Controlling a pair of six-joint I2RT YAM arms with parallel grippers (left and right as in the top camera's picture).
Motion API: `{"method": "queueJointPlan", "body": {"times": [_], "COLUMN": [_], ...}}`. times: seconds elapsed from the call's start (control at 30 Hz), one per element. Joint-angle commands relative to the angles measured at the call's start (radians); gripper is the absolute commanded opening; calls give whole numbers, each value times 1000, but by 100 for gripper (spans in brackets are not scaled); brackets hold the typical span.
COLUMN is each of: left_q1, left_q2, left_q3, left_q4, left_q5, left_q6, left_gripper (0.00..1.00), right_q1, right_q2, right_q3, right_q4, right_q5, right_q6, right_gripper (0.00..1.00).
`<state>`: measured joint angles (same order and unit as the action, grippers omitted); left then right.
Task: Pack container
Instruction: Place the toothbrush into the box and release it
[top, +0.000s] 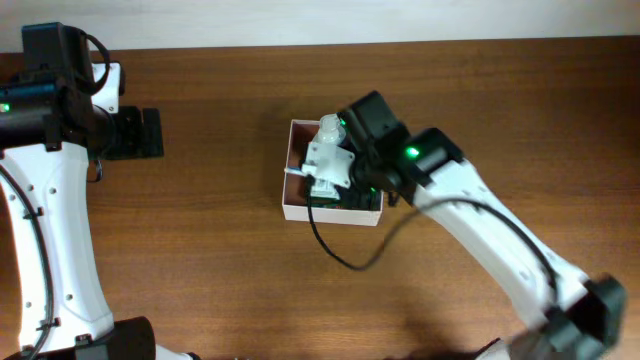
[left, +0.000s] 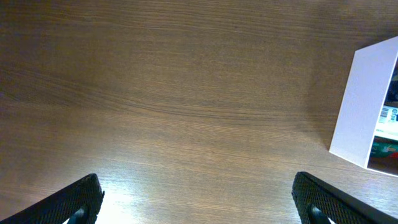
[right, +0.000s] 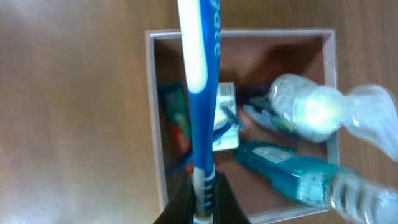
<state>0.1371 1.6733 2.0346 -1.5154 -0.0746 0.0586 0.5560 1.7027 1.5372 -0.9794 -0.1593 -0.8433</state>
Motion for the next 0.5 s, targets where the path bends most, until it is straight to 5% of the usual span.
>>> {"method": "queueJointPlan", "body": {"times": [0.0,0.1,0.13,0.17,0.2,0.23,0.47], "left_q1": [3,3,3,3,3,3,3], "left_q2": [-19,-19,-19,-19,-19,-19,-19], "left_q3": [10,10,10,10,10,10,10], "left_q4": [0,0,0,0,0,0,0], "left_q5": [8,8,8,8,7,7,8], "left_q6": [-10,-10,-10,-10,-10,-10,-10], "left_gripper": [99,99,99,99,99,99,99], "right_q1": [-30,-34,-33,-32,-32,-32,-32], "right_q2": [83,137,139,139,137,123,29], "right_q3": [5,5,5,5,7,25,148], "right_q4": [34,50,50,54,62,72,3], "right_q5": [16,16,16,16,16,16,16], "right_q6": [-97,-99,-98,-90,-68,-3,264], "right_gripper": [4,5,17,31,78,99,99]}}
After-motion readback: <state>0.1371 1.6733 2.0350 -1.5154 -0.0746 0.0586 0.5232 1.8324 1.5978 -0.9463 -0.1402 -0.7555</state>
